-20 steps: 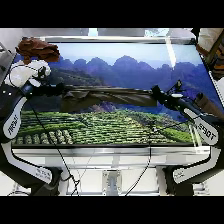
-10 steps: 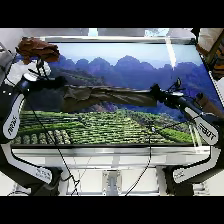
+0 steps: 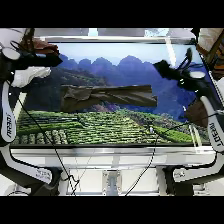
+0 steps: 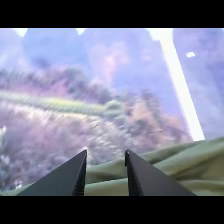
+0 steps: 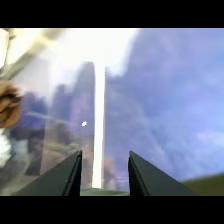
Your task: Fold the shirts.
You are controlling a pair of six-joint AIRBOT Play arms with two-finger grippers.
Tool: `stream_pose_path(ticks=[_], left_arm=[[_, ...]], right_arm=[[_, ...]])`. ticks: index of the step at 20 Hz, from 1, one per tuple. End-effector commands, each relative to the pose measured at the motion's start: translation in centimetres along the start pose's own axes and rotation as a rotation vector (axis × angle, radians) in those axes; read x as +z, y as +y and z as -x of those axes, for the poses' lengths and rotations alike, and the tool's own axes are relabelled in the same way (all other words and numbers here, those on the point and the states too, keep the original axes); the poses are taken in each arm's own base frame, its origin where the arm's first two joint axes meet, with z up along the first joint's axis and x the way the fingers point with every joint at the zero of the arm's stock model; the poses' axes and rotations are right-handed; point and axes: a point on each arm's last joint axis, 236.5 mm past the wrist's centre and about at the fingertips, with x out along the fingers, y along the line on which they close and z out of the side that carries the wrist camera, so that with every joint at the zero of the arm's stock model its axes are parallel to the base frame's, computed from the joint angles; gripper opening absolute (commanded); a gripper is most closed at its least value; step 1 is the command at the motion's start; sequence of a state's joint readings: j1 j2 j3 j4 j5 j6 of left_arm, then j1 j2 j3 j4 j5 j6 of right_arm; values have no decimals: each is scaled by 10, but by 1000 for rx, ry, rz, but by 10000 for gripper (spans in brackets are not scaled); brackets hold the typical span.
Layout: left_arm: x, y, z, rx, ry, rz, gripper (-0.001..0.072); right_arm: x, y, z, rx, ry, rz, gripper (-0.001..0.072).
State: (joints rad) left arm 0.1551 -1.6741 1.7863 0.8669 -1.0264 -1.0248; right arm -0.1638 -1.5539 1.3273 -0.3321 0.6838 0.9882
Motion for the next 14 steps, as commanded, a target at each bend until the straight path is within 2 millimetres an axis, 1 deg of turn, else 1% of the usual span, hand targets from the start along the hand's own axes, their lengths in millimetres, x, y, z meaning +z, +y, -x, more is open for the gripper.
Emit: stream_pose_path(ticks=[1, 2, 3, 4, 6, 7, 8, 9, 10, 12, 14], left_arm=[[9, -49, 31, -91, 57, -97, 290], [2, -64, 31, -122, 93, -116, 290], [-7, -76, 28, -148, 132, -134, 290], [-17, -86, 23, -150, 175, -166, 291], [-28, -101, 10, -123, 226, -245, 303], [-33, -112, 3, -124, 243, -284, 371], [-37, -125, -5, -141, 250, -314, 516], [-40, -139, -15, -161, 253, -336, 578], [-43, -150, -26, -176, 251, -358, 584], [-49, -163, -50, -191, 245, -366, 584], [-63, -170, -70, -207, 269, -367, 584]], right_arm=[[26, 24, 58, 32, 77, 152, 345], [30, 14, 77, -12, 109, 136, 396], [29, 0, 94, -65, 149, 115, 433], [23, -18, 112, -127, 205, 101, 436], [0, -53, 143, -230, 328, 43, 442], [-14, -71, 157, -286, 394, 27, 444], [-24, -85, 167, -335, 436, 10, 446], [-31, -95, 170, -362, 460, 2, 455], [-37, -103, 167, -376, 462, -22, 459], [-51, -116, 156, -377, 464, -79, 461], [-77, -130, 141, -374, 512, -134, 461]])
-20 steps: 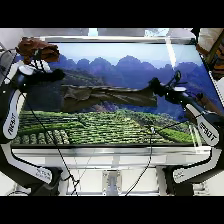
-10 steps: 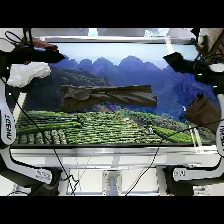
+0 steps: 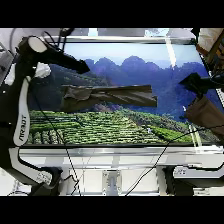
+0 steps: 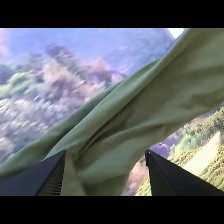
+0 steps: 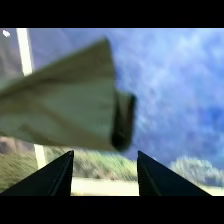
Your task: Fold the shirts.
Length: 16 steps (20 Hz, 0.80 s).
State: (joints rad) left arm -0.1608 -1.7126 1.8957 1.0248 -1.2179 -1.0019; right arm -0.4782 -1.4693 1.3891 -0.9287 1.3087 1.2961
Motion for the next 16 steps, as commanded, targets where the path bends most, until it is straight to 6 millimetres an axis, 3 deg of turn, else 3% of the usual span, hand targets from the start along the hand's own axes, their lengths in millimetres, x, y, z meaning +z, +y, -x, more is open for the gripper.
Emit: stream_pose_path(ticks=[1, 4, 7, 10, 12, 16], left_arm=[[-6, -16, -43, -27, 35, -28, 584], [-23, -15, -70, -55, 82, 19, 584], [-36, -11, -86, -64, 116, 70, 584], [-46, -8, -97, -71, 138, 90, 584], [-51, -6, -103, -73, 150, 106, 584], [-67, -5, -123, -88, 190, 155, 581]], right_arm=[[-30, -22, -40, -18, 102, -84, 461], [-47, -23, -100, 19, 155, -139, 461], [-60, -9, -158, 75, 196, -186, 463], [-74, 7, -201, 109, 226, -197, 474], [-82, 23, -217, 147, 243, -183, 472], [-78, 58, -223, 243, 212, -140, 466]])
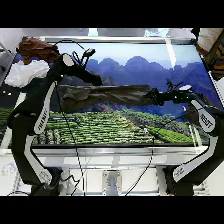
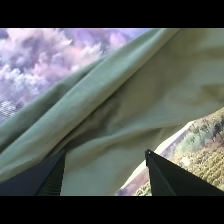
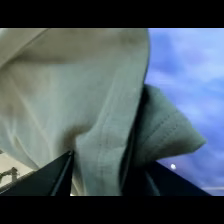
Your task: Fold the shirts.
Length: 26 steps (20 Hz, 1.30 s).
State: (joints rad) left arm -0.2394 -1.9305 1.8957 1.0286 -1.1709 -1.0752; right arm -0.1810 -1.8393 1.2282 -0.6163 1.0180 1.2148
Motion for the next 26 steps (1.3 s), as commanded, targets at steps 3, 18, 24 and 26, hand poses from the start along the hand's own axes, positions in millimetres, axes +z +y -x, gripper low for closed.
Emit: stream_pose_path(ticks=[3, 18, 24, 26], left_arm=[[-22, 0, -41, -32, 72, 56, 201], [-31, -16, -93, 165, 125, 50, 9], [-8, -78, -121, 118, 32, -25, 8], [-13, -97, -137, 102, 40, -36, 8]], right_arm=[[-1, 26, -22, 63, -21, 89, 334], [31, 109, 70, 182, -250, 367, 32], [26, 160, 138, 196, -376, 494, 32], [16, 176, 153, 213, -385, 534, 32]])
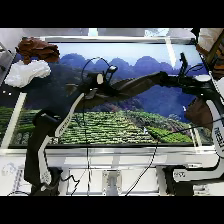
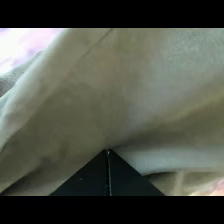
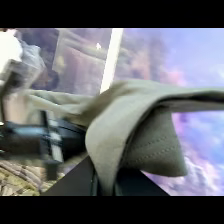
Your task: Fold the shirts.
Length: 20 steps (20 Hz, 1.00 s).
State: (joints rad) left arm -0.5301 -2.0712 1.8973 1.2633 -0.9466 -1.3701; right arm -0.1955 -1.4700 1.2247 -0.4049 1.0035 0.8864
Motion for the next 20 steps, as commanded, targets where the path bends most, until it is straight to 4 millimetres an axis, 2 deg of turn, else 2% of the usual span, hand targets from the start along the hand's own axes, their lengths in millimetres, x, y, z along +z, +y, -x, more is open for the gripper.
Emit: stream_pose_path(ticks=[1, 3, 4, 6, 7, 8, 9, 10, 14, 16, 18, 20], left_arm=[[-4, -35, -22, -17, -3, -33, 8], [-17, -47, -34, -29, 37, -53, 8], [-15, -49, -34, -25, 33, -62, 9], [4, -48, -20, -22, -8, -70, 10], [17, -45, -7, -11, -33, -84, 23], [29, -40, 8, 11, -49, -104, 88], [41, -32, 27, 45, -66, -127, 208], [51, -21, 47, 87, -86, -145, 240], [86, 34, 145, 293, -201, -175, 240], [101, 55, 200, 364, -286, -132, 240], [108, 68, 244, 394, -351, -103, 240], [110, 78, 273, 412, -392, -63, 239]], right_arm=[[11, 34, 25, 19, -34, 74, 32], [16, 49, 35, 26, -55, 106, 32], [18, 54, 39, 28, -66, 118, 32], [21, 62, 46, 26, -80, 140, 32], [23, 65, 50, 23, -87, 150, 32], [24, 66, 53, 14, -92, 161, 32], [26, 66, 57, 6, -100, 167, 32], [26, 68, 58, 6, -104, 168, 32], [25, 77, 45, 7, -107, 156, 32], [24, 94, 27, 15, -124, 170, 32], [19, 121, 2, 29, -145, 209, 31], [3, 146, -29, 48, -137, 241, 31]])
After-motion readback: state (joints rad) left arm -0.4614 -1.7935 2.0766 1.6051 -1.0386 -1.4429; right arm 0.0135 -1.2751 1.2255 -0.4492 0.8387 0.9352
